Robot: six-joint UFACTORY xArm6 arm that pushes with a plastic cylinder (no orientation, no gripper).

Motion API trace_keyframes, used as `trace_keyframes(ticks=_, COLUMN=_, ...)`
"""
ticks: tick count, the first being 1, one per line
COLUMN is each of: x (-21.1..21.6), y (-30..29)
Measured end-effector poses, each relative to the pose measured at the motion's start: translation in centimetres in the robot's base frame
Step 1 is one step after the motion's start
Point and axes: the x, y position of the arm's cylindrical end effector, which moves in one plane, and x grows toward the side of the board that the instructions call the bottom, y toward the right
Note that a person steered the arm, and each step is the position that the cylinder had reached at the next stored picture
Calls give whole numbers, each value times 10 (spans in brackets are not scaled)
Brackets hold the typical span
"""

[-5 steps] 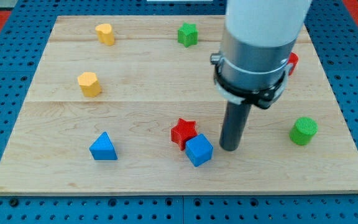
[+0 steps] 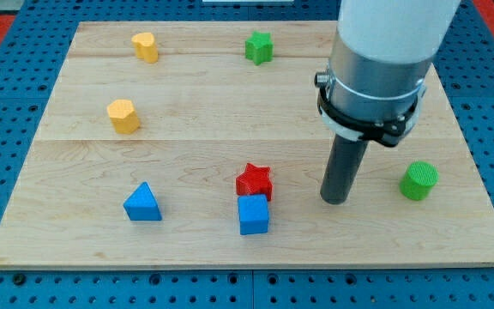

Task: Push the red star left and down

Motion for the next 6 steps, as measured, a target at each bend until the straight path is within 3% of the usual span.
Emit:
trace_keyframes(ticks=1, x=-13, y=-55)
trace_keyframes(ticks=3, x=-43, y=-74)
trace_keyframes(ticks=5, x=-38, y=-100)
trace_keyframes(ticks=6, x=-43, y=-147)
